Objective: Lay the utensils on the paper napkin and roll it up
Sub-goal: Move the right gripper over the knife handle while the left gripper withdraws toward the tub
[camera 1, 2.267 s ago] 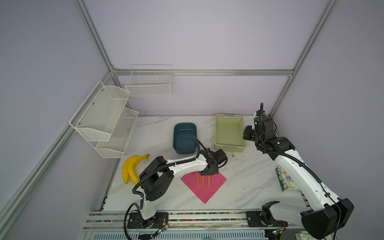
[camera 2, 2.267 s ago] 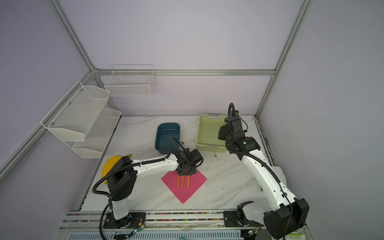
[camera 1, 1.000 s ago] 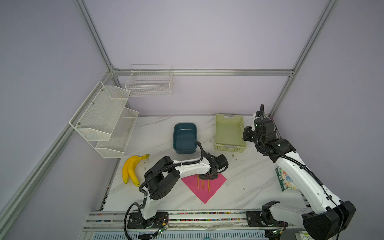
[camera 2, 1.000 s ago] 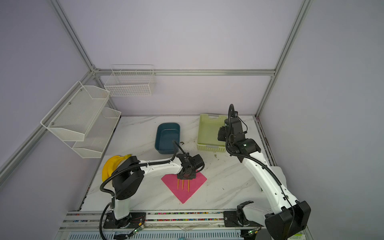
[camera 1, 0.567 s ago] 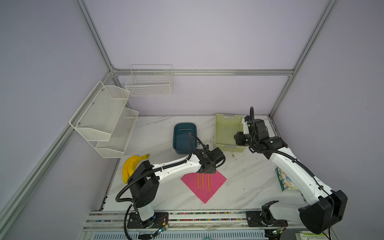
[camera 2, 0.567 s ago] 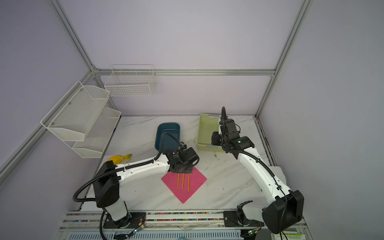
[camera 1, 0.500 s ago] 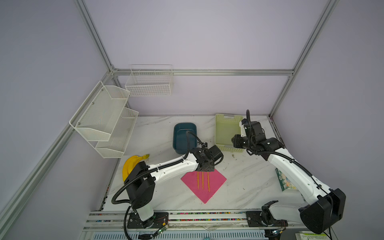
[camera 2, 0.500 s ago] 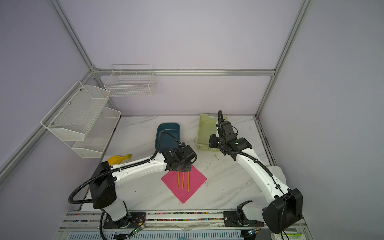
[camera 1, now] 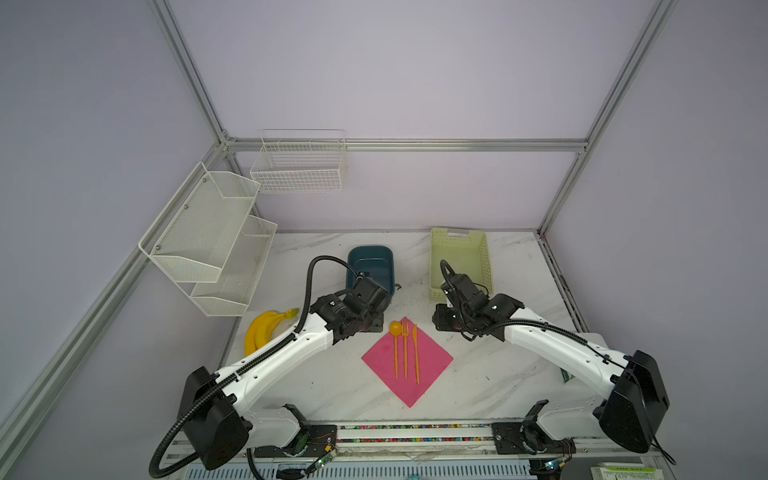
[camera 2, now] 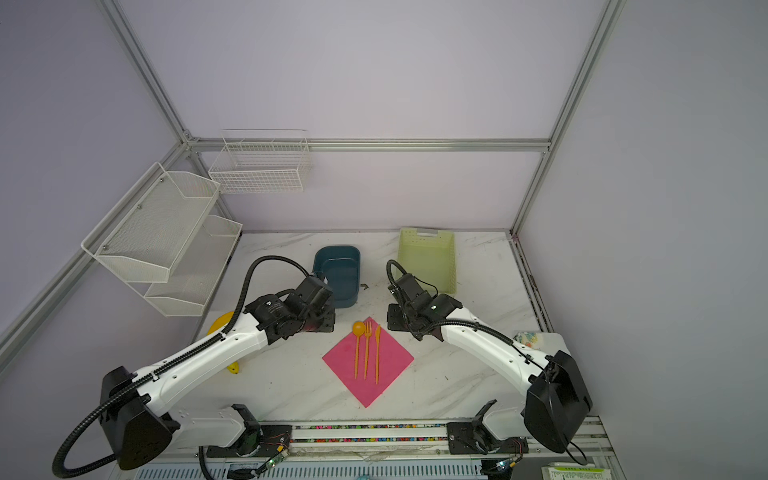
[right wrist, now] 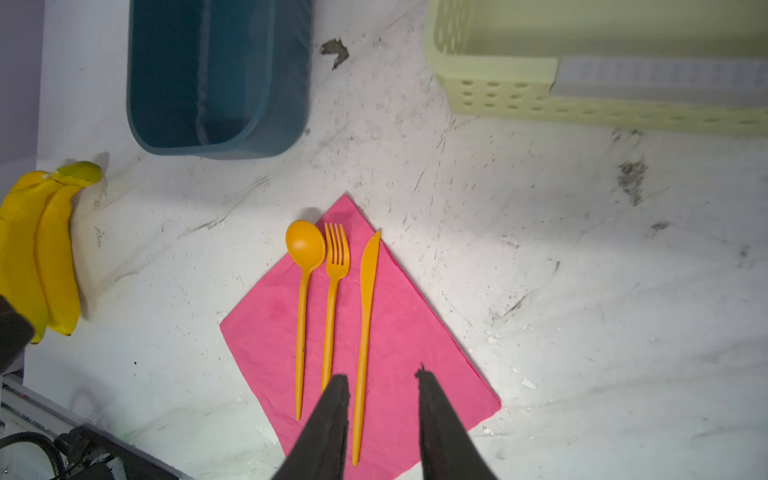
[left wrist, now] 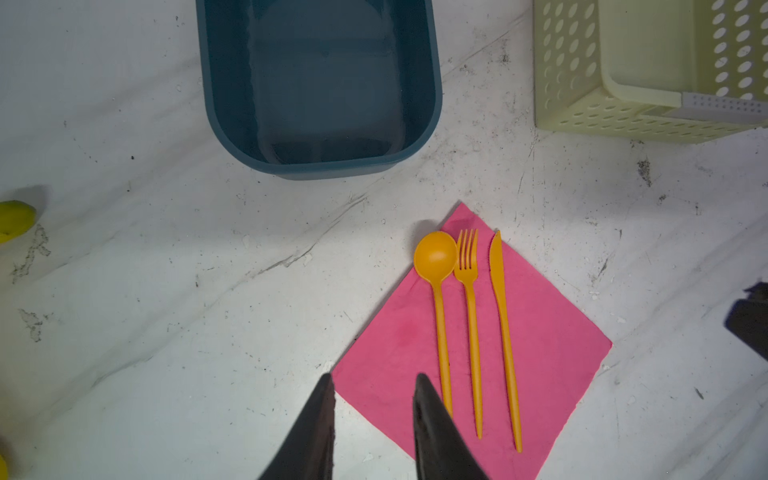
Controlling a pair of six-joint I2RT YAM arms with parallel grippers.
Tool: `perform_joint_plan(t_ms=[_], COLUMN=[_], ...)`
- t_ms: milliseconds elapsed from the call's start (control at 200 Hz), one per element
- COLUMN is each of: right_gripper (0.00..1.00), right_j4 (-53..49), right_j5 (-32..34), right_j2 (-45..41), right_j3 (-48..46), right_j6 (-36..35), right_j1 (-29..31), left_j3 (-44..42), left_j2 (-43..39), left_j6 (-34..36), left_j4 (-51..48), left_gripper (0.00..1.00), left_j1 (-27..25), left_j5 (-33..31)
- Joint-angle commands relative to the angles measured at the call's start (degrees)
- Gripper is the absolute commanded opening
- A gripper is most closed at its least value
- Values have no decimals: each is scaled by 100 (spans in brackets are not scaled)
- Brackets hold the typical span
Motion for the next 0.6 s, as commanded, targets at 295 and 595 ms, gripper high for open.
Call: perform_joint_plan(t_ms=[295,595], right_gripper=[32,30], right_j4=[-341,-443], right_j5=[369,358], right_j2=[942,1242], right_j3=[525,518], right_j6=[360,800], right_j1=[666,857], left_j3=[-45,-62], left_j2=[-22,-113], left_j6=[1525,2358], left_j4=[413,812], left_gripper=[32,33], left_j1=[370,535], left_j5=[104,-31])
